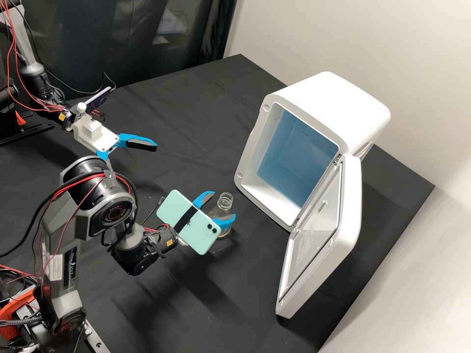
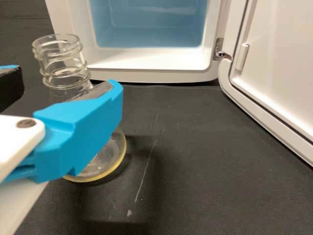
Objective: Place the flask in the incubator
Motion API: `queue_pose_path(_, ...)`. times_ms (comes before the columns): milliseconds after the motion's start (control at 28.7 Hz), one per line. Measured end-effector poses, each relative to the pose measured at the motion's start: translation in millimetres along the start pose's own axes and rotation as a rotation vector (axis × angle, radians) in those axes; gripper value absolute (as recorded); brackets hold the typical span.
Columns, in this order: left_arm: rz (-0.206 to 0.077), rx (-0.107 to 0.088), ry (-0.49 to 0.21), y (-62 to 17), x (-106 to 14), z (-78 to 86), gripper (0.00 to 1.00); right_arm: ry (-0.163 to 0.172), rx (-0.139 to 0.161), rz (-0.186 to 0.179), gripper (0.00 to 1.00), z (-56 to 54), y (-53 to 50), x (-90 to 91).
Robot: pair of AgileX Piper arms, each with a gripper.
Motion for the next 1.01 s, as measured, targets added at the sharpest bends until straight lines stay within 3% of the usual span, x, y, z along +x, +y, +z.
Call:
queue_pose_path(487,0.009,0.002,-0.005,2.2,-0.6,1.4,1.0,0.0,0.0,0.0,0.0,0.0,0.0,0.0)
queue_pose_path(522,0.009,0.002,-0.005,2.2,-0.6,1.4,1.0,0.0,0.0,0.0,1.0,0.0,0.0,0.0)
queue_pose_path(1010,0.007,0.004,-0.016,1.9,-0.3,4.0,1.0,0.014,-0.003,-0.004,1.0,-3.2,-0.8,2.5)
